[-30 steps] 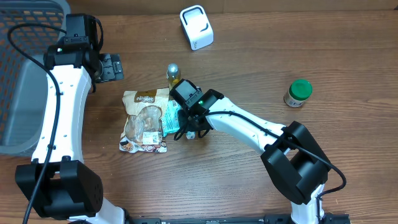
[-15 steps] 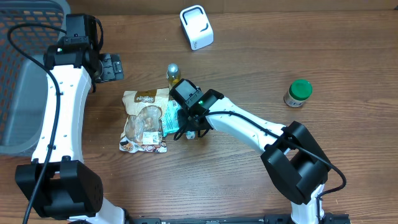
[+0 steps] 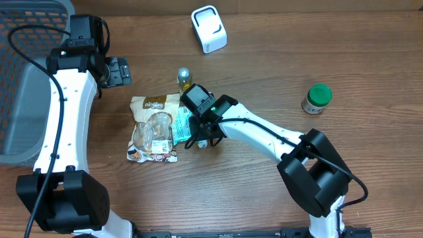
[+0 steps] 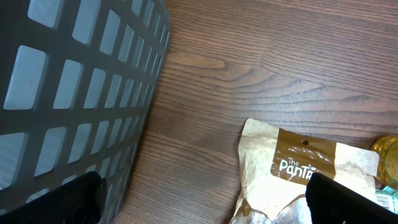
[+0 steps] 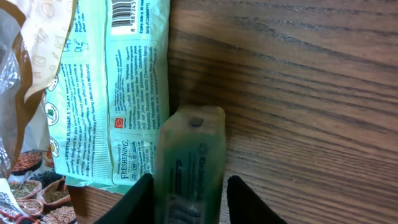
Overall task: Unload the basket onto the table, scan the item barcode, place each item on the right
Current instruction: 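Lower the right gripper and close it on the green pouch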
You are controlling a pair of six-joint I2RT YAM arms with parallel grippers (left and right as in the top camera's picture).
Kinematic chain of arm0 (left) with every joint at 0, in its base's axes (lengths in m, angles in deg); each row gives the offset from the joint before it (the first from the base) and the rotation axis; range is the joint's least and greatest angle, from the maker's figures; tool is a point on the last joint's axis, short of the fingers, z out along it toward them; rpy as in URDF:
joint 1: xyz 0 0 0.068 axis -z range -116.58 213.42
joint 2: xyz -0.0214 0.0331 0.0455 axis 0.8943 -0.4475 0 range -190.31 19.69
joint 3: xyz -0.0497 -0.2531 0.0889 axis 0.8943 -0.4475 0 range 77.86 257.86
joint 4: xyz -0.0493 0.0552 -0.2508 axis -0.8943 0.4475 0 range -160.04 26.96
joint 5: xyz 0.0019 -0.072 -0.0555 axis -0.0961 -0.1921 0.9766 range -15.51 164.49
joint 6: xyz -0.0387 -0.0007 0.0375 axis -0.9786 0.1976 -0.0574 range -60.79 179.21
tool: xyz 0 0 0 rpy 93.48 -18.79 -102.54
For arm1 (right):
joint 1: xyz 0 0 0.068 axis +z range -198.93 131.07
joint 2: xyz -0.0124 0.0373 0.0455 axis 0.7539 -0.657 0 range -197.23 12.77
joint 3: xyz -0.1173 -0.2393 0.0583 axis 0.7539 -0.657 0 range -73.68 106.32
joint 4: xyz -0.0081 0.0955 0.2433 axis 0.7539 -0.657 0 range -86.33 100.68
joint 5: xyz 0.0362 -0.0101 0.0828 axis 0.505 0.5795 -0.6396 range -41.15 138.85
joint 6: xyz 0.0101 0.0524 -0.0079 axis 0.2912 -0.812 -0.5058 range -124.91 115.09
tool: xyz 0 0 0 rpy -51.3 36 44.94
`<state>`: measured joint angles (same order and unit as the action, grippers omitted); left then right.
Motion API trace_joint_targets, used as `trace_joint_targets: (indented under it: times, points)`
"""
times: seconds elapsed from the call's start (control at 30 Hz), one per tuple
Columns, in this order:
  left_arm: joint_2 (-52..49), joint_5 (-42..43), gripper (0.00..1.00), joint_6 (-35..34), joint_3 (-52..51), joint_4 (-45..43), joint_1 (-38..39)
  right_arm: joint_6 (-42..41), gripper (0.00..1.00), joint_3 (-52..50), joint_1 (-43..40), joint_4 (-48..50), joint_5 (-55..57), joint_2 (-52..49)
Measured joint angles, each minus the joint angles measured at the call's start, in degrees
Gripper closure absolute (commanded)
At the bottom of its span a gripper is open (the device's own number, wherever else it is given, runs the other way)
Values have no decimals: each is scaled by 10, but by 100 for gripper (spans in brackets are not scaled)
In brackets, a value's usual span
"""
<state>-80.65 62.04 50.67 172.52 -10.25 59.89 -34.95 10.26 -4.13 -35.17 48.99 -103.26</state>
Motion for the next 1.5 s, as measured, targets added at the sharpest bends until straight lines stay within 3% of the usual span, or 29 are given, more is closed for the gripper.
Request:
trace_joint_targets:
  times: [0.2, 0.47, 0.8, 1.23, 1.5]
  points:
    - [0, 0, 0, 0, 0, 0, 0, 0, 78, 0, 0, -1, 0, 0]
    - [0, 0, 0, 0, 0, 0, 0, 0, 79, 0, 0, 0, 0, 0]
    - [0, 0, 0, 0, 0, 0, 0, -1, 96, 0, 2, 0, 0, 0]
    - [0, 0, 0, 0, 0, 0, 0, 0, 96, 0, -22, -34, 1, 1]
    - [0, 0, 0, 0, 0, 0, 0, 2, 96, 0, -54, -86, 73, 42]
